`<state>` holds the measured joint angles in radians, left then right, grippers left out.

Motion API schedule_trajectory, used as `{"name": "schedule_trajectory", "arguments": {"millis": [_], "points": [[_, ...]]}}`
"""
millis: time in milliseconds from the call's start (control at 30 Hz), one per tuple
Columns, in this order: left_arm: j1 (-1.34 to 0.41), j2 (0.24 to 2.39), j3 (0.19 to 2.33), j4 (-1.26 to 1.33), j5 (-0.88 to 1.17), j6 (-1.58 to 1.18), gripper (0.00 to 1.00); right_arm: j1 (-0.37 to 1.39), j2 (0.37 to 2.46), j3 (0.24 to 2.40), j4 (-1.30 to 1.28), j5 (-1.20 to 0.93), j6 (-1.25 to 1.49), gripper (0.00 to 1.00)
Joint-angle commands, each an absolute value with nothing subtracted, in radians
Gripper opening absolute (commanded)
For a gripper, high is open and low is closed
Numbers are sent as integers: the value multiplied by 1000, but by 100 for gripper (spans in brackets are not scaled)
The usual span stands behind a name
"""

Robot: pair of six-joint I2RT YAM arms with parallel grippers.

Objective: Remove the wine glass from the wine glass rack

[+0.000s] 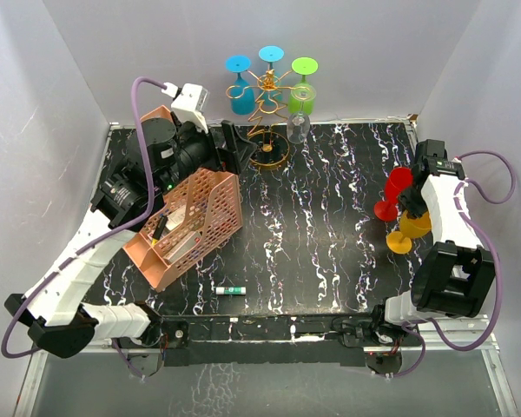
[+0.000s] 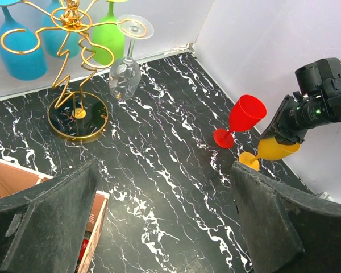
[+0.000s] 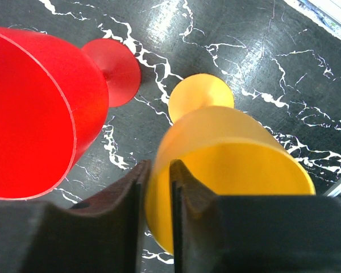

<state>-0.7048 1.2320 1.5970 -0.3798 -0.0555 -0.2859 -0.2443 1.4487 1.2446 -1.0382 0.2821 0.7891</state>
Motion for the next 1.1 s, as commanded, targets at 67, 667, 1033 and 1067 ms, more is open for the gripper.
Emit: {"name": "schedule_trajectory", "arguments": {"millis": [67,667,1033,1067], "points": [[-710,1171,1610,-387,-61,-301,97,-252,1397,1265,-1020,316,789,31],[-710,1092,1574,-412,-4,-398,97,-252,1149,1346,-990,211,568,70],[-710,1040,1480,-352,0,-448,97,-245,1134,1329,-756,-340,393,83],[-710,1032,1468,-340,-1,-449,97,-245,1125,1303,-692,-406,409,83]]}}
